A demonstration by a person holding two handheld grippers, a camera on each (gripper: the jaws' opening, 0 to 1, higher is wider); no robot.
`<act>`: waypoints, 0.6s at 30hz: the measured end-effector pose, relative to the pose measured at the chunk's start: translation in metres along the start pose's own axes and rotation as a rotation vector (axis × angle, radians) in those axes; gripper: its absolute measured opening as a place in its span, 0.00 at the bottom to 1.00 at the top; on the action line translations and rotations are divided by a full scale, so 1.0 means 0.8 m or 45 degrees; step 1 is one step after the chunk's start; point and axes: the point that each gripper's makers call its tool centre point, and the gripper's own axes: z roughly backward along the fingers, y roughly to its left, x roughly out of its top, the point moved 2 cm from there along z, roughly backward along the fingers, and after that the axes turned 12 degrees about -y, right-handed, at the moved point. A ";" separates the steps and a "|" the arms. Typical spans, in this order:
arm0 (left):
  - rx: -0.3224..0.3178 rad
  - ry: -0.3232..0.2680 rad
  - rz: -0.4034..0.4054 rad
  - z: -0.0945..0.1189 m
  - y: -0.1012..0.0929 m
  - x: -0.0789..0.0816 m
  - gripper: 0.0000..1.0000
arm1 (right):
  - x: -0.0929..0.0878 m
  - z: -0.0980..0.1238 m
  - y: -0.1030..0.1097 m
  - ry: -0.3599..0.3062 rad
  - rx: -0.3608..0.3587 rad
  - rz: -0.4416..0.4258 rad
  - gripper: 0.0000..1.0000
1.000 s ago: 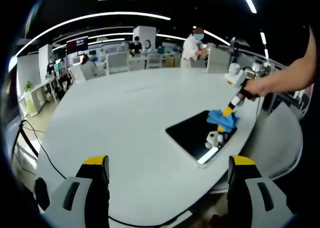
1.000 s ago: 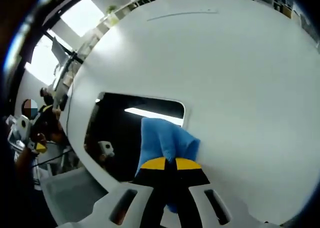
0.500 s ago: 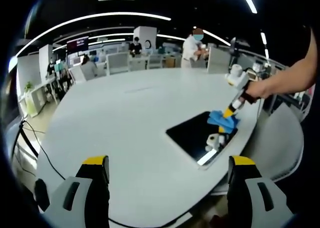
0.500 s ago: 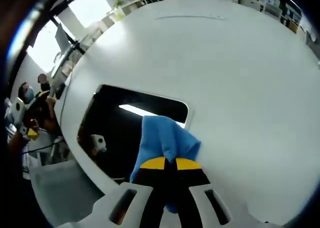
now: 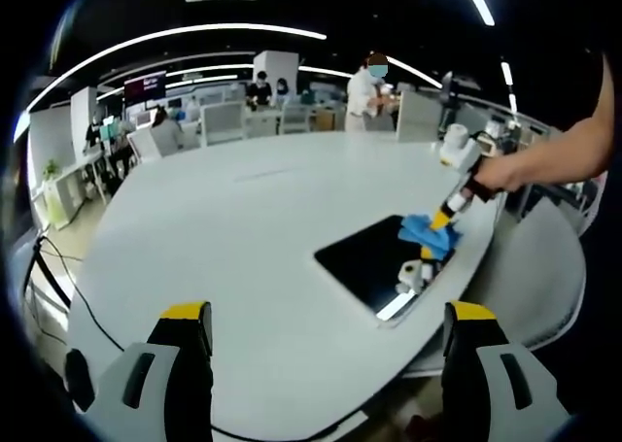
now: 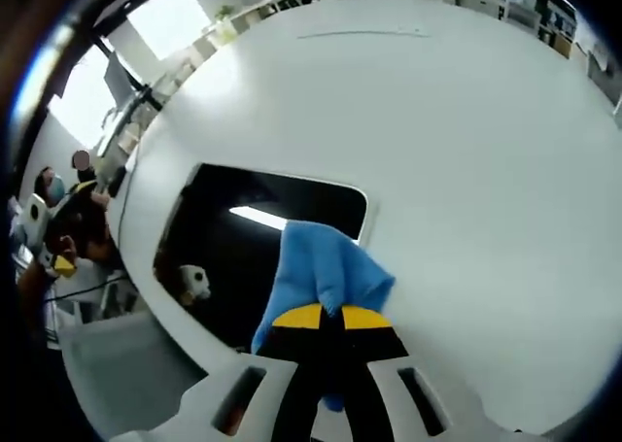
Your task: Wipe the mirror surface with the cleaning cloth until all visible marks leave the cleaned area.
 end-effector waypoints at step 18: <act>0.011 -0.002 -0.005 0.006 0.004 0.001 0.99 | -0.030 0.017 0.012 0.024 0.021 -0.024 0.00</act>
